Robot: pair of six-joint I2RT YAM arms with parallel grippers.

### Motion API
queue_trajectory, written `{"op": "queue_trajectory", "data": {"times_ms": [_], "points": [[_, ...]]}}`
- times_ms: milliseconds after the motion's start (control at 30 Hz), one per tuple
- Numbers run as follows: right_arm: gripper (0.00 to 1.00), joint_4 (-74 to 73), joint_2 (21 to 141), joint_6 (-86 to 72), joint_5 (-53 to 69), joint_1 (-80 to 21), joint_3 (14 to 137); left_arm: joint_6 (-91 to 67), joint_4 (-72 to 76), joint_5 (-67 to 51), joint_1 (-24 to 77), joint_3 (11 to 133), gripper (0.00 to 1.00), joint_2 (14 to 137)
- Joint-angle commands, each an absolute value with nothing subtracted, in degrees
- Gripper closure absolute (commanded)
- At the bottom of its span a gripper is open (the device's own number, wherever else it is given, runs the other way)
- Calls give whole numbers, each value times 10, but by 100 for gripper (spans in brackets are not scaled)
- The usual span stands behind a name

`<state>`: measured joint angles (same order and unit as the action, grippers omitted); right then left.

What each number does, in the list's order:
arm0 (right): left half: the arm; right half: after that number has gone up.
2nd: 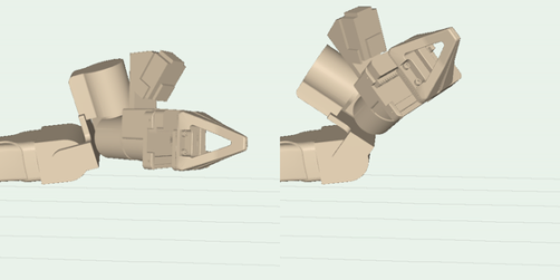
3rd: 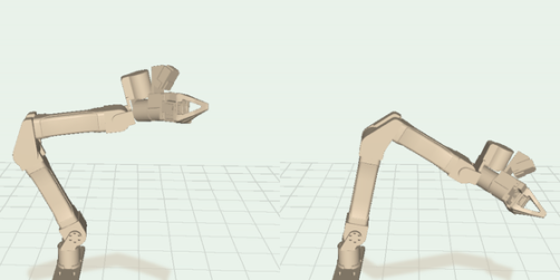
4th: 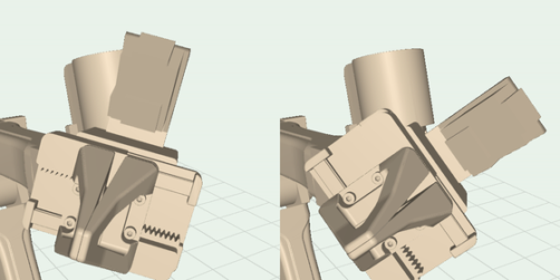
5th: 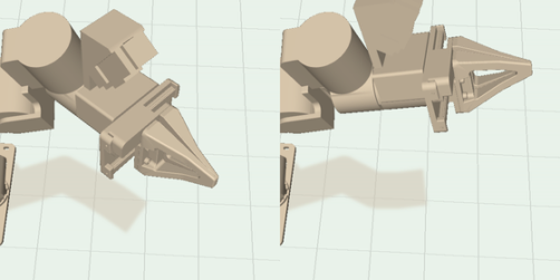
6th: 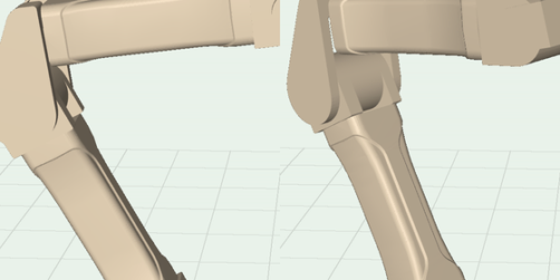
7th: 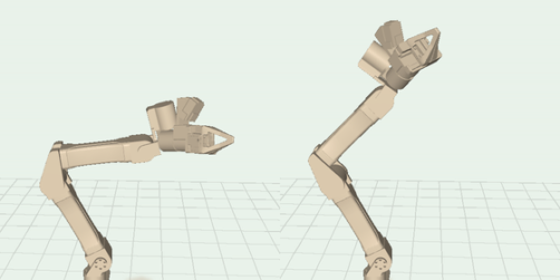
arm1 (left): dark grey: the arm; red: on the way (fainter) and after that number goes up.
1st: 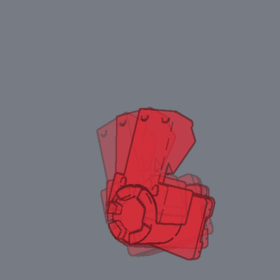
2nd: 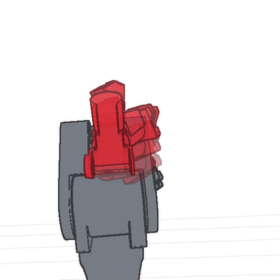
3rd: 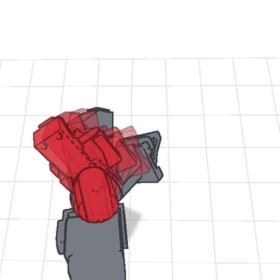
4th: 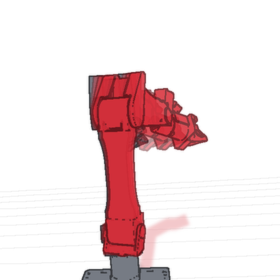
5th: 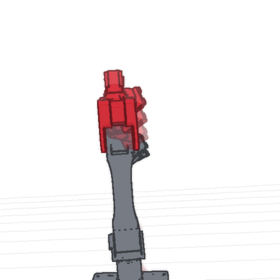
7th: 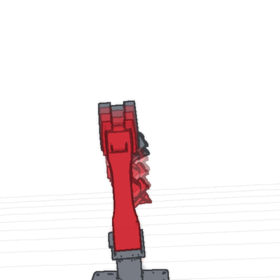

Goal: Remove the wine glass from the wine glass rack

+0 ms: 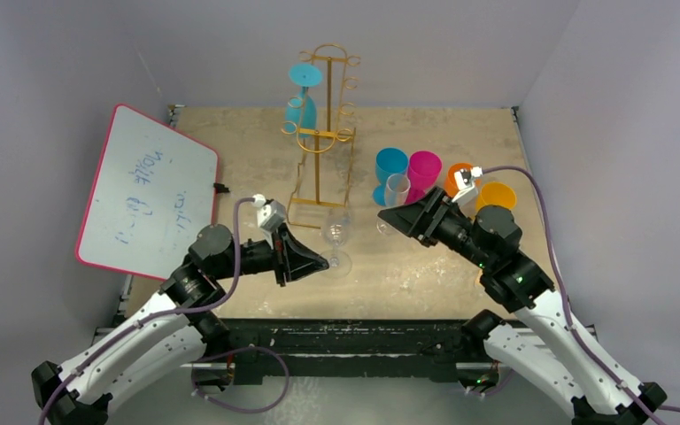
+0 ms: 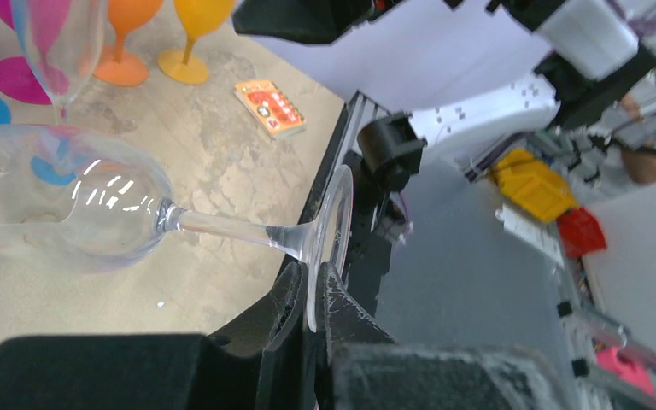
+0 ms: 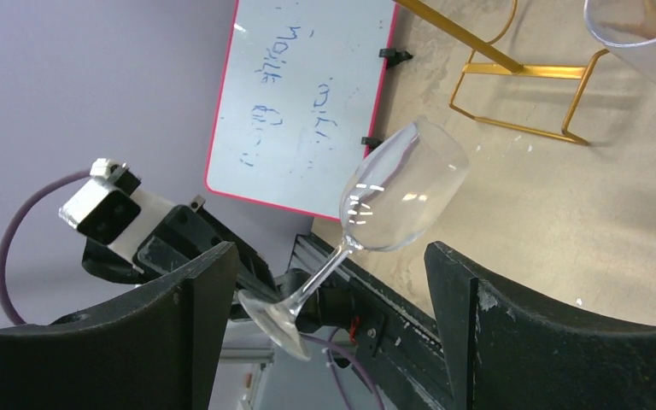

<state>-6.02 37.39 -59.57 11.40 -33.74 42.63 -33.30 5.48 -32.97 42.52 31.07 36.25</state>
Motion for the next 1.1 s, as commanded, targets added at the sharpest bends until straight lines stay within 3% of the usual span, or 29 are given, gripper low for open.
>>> {"op": "queue_trajectory", "data": {"times_ms": [0,233,333,433,500,667,767,1067], "points": [[15,-50,370,-589,90,-339,430,-215,12,-404,428,357,100,350],[12,-19,383,-539,99,-333,451,-146,7,-471,427,354,100,326],[9,-12,443,-485,232,-306,482,-123,6,-513,427,357,100,316],[9,69,525,-471,469,-275,500,-127,41,-521,427,334,100,285],[8,50,564,-456,526,-274,528,-105,25,-520,427,335,100,278],[7,-49,592,-385,477,-271,590,18,-153,-505,427,400,100,328],[9,-48,605,-381,512,-262,597,97,-249,-495,426,439,100,354],[13,-42,651,-380,526,-262,619,87,-181,-488,426,447,100,342]]}}
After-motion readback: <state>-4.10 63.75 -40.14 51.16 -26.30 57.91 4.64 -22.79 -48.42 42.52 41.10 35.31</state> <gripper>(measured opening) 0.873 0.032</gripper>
